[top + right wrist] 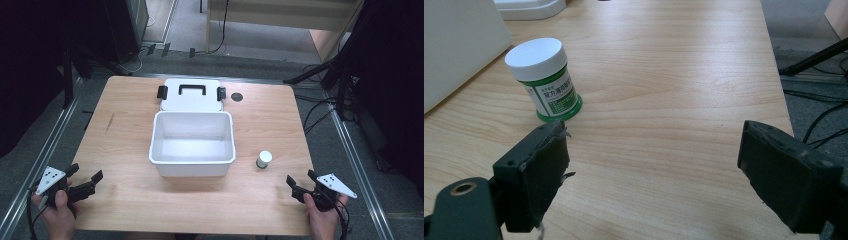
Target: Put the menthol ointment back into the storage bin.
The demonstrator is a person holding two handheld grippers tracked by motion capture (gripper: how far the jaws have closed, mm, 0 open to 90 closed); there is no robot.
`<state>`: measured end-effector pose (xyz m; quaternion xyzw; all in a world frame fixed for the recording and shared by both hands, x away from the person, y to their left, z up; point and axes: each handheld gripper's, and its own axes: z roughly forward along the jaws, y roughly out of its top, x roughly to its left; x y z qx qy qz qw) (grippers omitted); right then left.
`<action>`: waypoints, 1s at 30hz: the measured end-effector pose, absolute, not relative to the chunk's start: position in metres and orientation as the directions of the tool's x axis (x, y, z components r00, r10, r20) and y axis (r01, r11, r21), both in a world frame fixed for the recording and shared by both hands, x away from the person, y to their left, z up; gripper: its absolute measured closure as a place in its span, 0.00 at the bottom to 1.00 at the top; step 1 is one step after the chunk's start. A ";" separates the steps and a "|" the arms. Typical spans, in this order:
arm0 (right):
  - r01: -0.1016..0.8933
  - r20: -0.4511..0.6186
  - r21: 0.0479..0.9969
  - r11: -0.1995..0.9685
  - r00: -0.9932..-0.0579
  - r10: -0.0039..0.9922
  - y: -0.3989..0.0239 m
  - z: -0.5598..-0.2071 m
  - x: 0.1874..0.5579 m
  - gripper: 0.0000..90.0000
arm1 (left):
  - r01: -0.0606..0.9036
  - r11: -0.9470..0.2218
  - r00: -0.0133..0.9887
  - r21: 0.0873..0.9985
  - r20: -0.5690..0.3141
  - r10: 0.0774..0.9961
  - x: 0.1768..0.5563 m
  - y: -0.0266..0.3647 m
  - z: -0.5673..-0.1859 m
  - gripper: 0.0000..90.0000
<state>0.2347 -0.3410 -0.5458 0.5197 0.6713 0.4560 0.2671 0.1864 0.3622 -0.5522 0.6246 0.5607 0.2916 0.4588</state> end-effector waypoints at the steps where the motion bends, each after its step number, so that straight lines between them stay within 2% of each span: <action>1: 0.454 0.116 0.890 0.043 -0.317 0.941 -0.341 -0.546 0.235 0.15 | 0.432 0.048 0.202 0.901 -0.149 0.968 0.186 0.362 -0.552 0.09; 13: 0.466 0.086 0.881 0.085 -0.334 0.939 -0.335 -0.540 0.235 0.15 | 0.424 0.063 0.198 0.904 -0.160 0.967 0.185 0.364 -0.552 0.09; 18: 0.482 0.050 0.864 0.143 -0.365 0.930 -0.326 -0.530 0.238 0.15 | 0.428 0.061 0.201 0.902 -0.161 0.966 0.186 0.364 -0.552 0.09; 24: 0.557 0.009 0.792 0.249 -0.419 0.908 -0.312 -0.522 0.247 0.14 | 0.428 0.066 0.201 0.901 -0.166 0.966 0.186 0.364 -0.552 0.09; 25: 0.588 -0.003 0.757 0.286 -0.434 0.901 -0.307 -0.519 0.250 0.14 | 0.426 0.069 0.199 0.902 -0.167 0.966 0.186 0.365 -0.552 0.09; 30: 0.620 -0.030 0.691 0.370 -0.487 0.873 -0.297 -0.509 0.258 0.14 | 0.426 0.070 0.202 0.902 -0.170 0.965 0.186 0.365 -0.552 0.09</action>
